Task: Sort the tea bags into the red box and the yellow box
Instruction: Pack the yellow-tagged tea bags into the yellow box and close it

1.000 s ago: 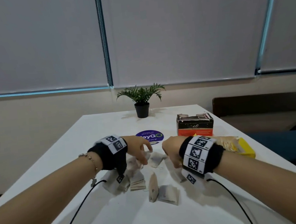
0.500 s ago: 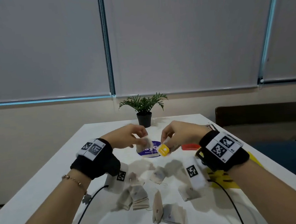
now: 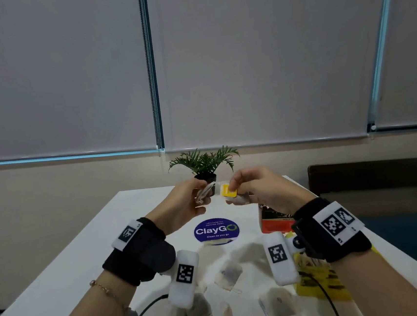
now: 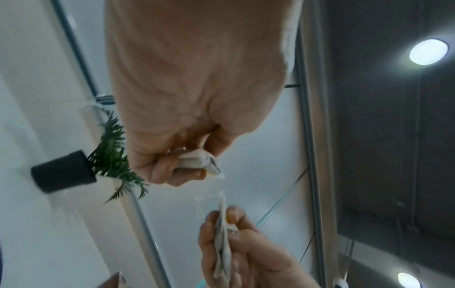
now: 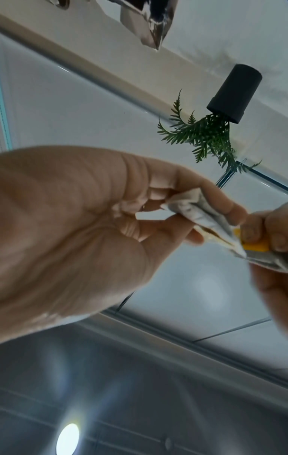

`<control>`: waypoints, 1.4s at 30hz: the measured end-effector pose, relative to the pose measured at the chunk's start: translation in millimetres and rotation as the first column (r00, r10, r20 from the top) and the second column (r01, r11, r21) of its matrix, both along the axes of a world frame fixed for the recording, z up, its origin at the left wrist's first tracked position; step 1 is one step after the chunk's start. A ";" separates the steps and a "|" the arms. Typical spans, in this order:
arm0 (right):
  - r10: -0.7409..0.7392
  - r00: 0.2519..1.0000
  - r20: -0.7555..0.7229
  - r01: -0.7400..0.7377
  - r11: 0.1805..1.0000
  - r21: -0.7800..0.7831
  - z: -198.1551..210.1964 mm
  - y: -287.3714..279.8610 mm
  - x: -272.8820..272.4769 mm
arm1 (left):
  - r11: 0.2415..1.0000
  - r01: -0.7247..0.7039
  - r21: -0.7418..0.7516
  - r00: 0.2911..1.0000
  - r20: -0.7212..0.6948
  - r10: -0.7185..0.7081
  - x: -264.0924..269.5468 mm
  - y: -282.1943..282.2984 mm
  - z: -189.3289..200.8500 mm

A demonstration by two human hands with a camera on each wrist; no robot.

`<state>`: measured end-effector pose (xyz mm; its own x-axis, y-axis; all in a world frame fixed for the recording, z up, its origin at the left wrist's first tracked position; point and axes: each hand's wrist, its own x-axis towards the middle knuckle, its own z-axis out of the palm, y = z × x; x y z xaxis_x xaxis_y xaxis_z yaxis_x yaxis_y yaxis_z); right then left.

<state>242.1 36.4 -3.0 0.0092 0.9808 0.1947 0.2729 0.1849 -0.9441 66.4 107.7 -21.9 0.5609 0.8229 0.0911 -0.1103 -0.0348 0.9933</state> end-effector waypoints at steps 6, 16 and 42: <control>-0.133 0.991 0.019 0.131 0.990 0.051 3.2 1.2 0.3 | 0.986 0.016 0.164 0.995 -0.104 0.001 -1.0 0.0 -5.6; -0.192 0.978 -0.087 0.201 0.973 0.114 4.1 -0.6 -5.6 | 0.988 -0.024 0.154 0.998 -0.051 0.032 -2.4 -8.5 1.0; -0.136 0.985 0.103 0.121 0.983 0.137 5.7 -5.0 -9.9 | 0.891 -0.229 0.392 0.973 0.075 0.217 -3.9 -23.7 12.1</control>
